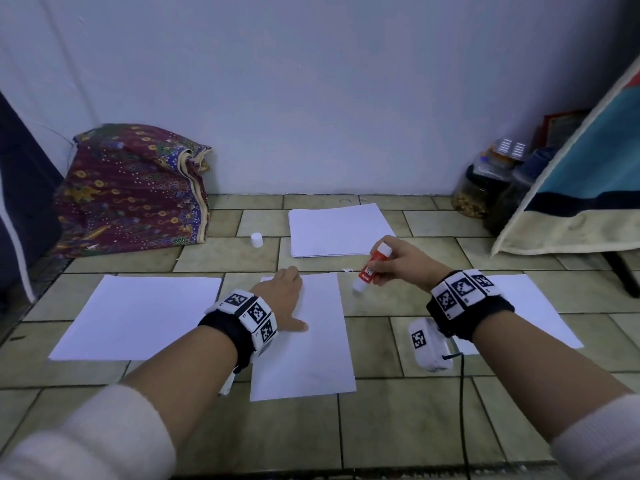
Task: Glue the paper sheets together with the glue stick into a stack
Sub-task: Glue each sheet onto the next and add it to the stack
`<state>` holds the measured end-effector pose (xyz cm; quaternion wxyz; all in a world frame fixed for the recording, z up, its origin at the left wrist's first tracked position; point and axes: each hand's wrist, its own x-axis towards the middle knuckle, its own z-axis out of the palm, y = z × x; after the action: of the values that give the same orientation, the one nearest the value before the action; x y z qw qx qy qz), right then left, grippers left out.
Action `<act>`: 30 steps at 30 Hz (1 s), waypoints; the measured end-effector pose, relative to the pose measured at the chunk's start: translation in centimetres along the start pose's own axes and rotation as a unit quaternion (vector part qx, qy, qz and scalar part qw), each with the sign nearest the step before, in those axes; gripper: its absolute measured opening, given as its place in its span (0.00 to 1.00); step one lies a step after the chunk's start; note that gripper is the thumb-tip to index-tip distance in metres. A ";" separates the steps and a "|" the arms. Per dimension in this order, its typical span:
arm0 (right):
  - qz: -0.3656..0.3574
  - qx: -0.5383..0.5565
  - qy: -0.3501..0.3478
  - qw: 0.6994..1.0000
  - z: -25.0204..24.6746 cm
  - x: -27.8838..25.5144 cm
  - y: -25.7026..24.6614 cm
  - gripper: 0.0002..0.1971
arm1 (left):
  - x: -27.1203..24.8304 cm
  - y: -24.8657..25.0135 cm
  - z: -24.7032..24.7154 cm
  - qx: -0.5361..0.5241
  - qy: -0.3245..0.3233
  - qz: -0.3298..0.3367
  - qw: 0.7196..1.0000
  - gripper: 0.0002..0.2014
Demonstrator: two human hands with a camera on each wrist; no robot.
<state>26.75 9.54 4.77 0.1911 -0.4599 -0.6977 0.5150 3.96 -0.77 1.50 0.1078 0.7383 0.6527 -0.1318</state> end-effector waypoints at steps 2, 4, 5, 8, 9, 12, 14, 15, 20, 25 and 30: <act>0.010 0.010 0.027 1.000 0.7 0.4 0.1 0.09 | -0.1 0.0 0.3 -0.017 0.001 0.030 0.999 0.34; 0.014 -0.009 0.040 0.999 1.7 0.9 0.2 0.10 | -0.3 0.1 0.1 -0.007 -0.010 0.045 0.999 0.32; 0.015 -0.024 0.046 0.999 2.3 1.2 0.2 0.11 | -0.3 0.1 0.0 -0.001 -0.013 0.044 0.999 0.32; 0.010 -0.078 0.061 0.995 4.0 1.8 -0.1 0.11 | -0.1 0.4 -0.1 -0.011 -0.013 0.019 1.000 0.35; 0.003 -0.094 0.064 0.994 4.7 2.0 -0.3 0.11 | 0.1 0.5 0.0 -0.022 -0.014 0.009 1.000 0.37; -0.031 -0.136 0.070 0.988 6.7 2.8 -1.1 0.11 | 0.7 0.7 0.7 -0.052 -0.019 -0.021 0.998 0.40; -0.056 -0.155 0.065 0.984 7.8 3.3 -1.7 0.10 | 0.9 0.8 1.2 -0.068 -0.012 -0.045 0.997 0.43; -0.066 -0.163 0.059 0.983 8.3 3.6 -2.0 0.09 | 0.9 0.8 1.4 -0.077 -0.009 -0.054 0.996 0.44; -0.092 -0.249 0.014 0.964 9.5 4.6 -2.9 0.12 | 1.1 0.6 1.9 -0.098 -0.006 -0.070 0.993 0.47; -0.088 -0.334 -0.038 0.938 8.3 4.6 -3.1 0.13 | 0.9 0.7 1.7 -0.092 -0.003 -0.066 0.994 0.47; -0.101 -0.354 -0.087 0.926 6.3 2.6 -1.8 0.13 | 0.9 0.6 1.6 -0.087 0.003 -0.058 0.995 0.48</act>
<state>20.00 8.21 3.35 0.0057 -0.3782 -0.8913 0.2500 4.61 -0.55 -0.33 0.1619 0.6874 0.7036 -0.0786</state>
